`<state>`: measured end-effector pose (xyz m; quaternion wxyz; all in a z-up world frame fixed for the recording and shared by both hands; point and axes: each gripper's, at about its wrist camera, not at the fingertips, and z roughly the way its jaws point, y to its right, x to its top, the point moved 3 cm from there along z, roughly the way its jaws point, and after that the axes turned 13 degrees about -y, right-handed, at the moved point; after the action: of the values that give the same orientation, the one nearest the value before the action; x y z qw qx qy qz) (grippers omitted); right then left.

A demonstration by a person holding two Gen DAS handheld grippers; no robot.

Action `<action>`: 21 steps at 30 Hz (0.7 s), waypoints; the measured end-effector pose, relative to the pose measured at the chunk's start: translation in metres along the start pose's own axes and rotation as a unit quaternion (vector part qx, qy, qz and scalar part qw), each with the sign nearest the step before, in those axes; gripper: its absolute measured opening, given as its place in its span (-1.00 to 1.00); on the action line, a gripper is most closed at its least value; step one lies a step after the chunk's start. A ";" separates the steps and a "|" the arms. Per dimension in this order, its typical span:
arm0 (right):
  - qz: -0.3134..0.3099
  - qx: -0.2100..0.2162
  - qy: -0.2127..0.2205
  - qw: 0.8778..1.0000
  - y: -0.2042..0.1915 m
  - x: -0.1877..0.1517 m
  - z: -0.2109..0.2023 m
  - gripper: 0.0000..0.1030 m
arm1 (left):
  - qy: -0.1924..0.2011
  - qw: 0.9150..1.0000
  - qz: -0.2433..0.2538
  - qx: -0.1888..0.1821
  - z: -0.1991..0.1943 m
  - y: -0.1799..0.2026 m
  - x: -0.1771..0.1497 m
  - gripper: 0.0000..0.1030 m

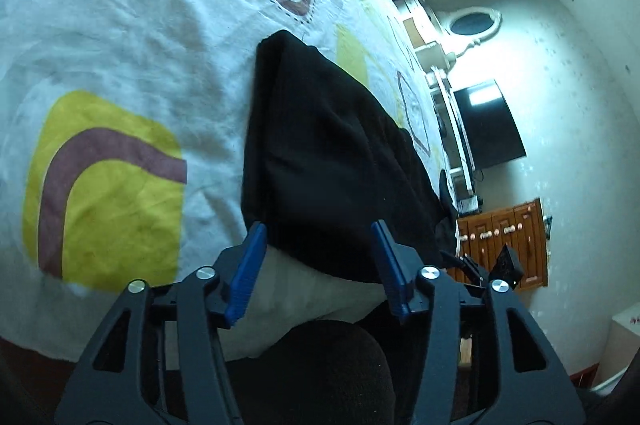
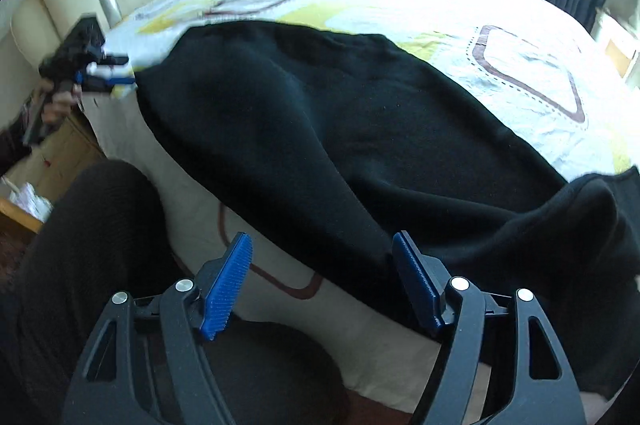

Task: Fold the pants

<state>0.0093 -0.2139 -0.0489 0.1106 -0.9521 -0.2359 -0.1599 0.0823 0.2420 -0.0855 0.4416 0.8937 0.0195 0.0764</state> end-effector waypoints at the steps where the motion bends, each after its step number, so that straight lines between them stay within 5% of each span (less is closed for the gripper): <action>1: 0.030 0.031 0.008 0.999 0.007 -0.001 -0.005 0.39 | 0.011 1.000 -0.007 -0.003 -0.001 0.005 -0.004 0.07; 3: 0.104 0.102 0.024 0.989 0.026 -0.004 -0.011 0.39 | 0.024 1.000 -0.019 -0.003 0.001 0.015 -0.009 0.07; 8: 0.283 0.243 0.049 0.927 0.072 -0.019 -0.010 0.39 | 0.038 0.995 -0.089 0.013 0.026 0.026 -0.019 0.07; 16: 0.329 0.268 0.051 0.904 0.075 -0.033 -0.007 0.39 | 0.072 0.985 -0.138 0.072 0.039 0.036 -0.013 0.07; 21: 0.378 0.253 0.065 0.888 0.094 -0.045 -0.012 0.34 | 0.080 0.974 -0.148 0.154 0.042 0.040 -0.006 -0.59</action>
<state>0.0144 -0.3176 -0.0663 0.4151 -0.8965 0.1166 -0.1022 0.0818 0.1840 -0.0801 0.3024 0.9290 0.1986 0.0778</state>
